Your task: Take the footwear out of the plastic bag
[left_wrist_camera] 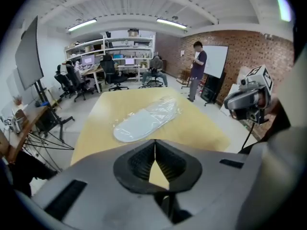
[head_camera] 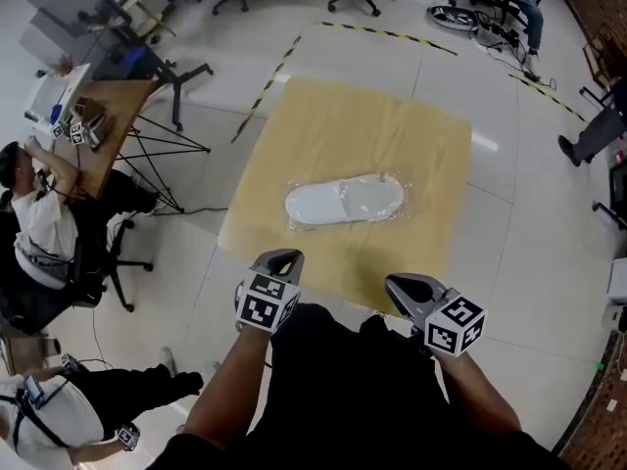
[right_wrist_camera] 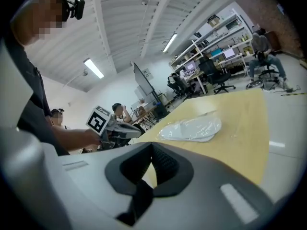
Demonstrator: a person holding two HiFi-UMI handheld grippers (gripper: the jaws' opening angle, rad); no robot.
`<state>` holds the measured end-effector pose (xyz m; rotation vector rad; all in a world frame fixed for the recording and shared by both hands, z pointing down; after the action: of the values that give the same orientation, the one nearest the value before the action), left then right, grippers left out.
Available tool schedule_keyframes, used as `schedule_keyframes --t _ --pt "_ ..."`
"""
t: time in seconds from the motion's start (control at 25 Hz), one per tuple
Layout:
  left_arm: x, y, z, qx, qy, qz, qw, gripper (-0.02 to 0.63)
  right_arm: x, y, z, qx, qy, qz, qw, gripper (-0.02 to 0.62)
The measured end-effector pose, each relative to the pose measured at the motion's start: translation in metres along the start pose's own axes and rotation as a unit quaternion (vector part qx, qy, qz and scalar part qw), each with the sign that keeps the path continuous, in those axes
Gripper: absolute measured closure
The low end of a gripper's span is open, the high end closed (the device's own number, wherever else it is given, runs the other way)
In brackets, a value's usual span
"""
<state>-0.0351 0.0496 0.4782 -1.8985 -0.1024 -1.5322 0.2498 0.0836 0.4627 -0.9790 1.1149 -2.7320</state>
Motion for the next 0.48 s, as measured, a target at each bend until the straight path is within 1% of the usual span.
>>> schedule_keyframes --t 0.04,0.08,0.12,0.2,0.24,0.32,0.4,0.48 --pt "0.006 -0.002 -0.01 -0.003 0.017 -0.016 0.9997 0.597 0.004 0.001 0.007 0.002 0.002 -0.003 1.0 0.592" --pt "0.012 -0.004 -0.019 -0.006 0.029 -0.034 0.999 0.573 0.007 0.002 0.012 0.006 0.003 -0.005 1.0 0.594" --pt "0.018 -0.006 -0.028 -0.008 0.035 -0.051 0.998 0.538 0.009 0.003 0.016 0.011 0.003 -0.006 1.0 0.594" --pt "0.03 -0.009 -0.043 -0.005 0.039 -0.078 0.9962 0.531 0.012 0.005 0.023 0.02 0.004 -0.008 1.0 0.592" --pt "0.039 -0.01 -0.05 0.004 0.04 -0.089 0.9952 0.528 0.015 0.007 0.026 0.023 0.001 -0.009 1.0 0.592" --pt "0.058 -0.012 -0.063 0.04 0.044 -0.118 0.9913 0.511 0.022 0.011 0.031 0.033 -0.009 -0.01 0.999 0.592" --pt "0.077 -0.016 -0.069 0.093 0.044 -0.146 0.9839 0.502 0.028 0.014 0.034 0.051 -0.026 -0.007 0.998 0.592" --pt "0.093 -0.017 -0.07 0.142 0.032 -0.158 0.9767 0.502 0.032 0.016 0.035 0.073 -0.043 0.003 0.996 0.592"
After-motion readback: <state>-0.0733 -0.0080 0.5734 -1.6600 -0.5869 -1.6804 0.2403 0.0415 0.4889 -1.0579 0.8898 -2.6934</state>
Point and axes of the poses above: the fingertips, and each gripper's own axes: x forward along the fingers, z to its right, y out of its top, the point moved 9 cm from there along -x, backward along the fingers, and after that the axes turned 13 degrees about -z, right-handed, at the moved point
